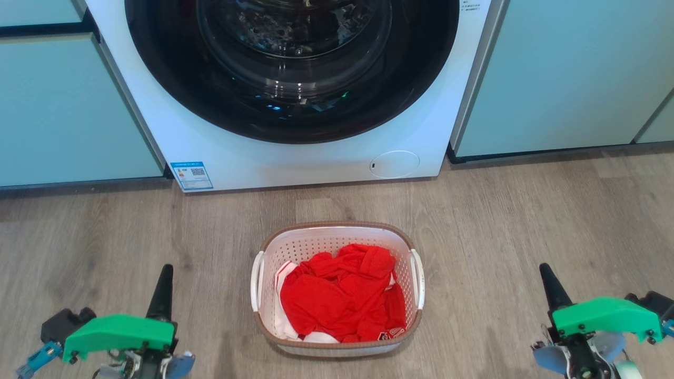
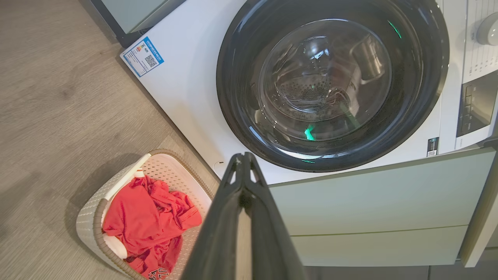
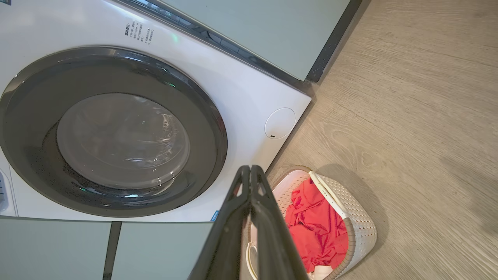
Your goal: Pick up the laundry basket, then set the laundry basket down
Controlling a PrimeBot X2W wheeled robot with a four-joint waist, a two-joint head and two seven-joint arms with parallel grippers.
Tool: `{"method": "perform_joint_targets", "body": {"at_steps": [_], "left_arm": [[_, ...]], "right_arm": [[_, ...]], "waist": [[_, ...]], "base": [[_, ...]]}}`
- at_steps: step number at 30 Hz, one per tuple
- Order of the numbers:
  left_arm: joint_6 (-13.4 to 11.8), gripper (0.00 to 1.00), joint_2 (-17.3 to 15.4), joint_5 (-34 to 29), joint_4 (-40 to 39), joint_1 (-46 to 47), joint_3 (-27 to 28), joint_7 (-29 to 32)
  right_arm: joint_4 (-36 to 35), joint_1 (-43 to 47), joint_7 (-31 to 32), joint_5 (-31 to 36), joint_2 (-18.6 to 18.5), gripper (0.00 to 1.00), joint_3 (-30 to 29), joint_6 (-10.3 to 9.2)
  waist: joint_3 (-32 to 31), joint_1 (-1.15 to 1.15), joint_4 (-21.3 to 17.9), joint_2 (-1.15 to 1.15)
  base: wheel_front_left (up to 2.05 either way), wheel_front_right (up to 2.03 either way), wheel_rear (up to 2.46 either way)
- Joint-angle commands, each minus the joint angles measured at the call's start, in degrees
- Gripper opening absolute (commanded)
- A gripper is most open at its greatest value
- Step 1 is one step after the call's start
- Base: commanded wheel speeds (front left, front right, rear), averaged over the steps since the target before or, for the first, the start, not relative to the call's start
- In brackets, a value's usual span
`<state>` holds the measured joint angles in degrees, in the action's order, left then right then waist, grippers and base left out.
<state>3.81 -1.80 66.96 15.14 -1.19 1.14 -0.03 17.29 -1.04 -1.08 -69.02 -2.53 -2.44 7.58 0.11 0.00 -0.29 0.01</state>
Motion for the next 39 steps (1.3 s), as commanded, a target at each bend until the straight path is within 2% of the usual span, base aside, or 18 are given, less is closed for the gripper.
{"method": "perform_joint_targets", "body": {"at_steps": [1, 39], "left_arm": [[0.76, 0.0, -0.88, 1.82, -1.66, 3.15, 2.1, 0.57], [3.68, 0.0, -1.14, 25.22, -1.08, 7.39, 5.36, 6.5]], "right_arm": [[-2.36, -3.51, 0.56, -1.83, -1.22, 0.0, 0.25, -0.06], [-3.33, -5.03, 6.58, -24.17, -1.25, 0.0, -2.84, -0.09]], "waist": [[0.0, 0.0, 0.01, -0.01], [0.07, 0.0, 0.29, -0.01]], "base": [[0.0, 0.0, 0.0], [0.0, 0.0, 0.0]]}}
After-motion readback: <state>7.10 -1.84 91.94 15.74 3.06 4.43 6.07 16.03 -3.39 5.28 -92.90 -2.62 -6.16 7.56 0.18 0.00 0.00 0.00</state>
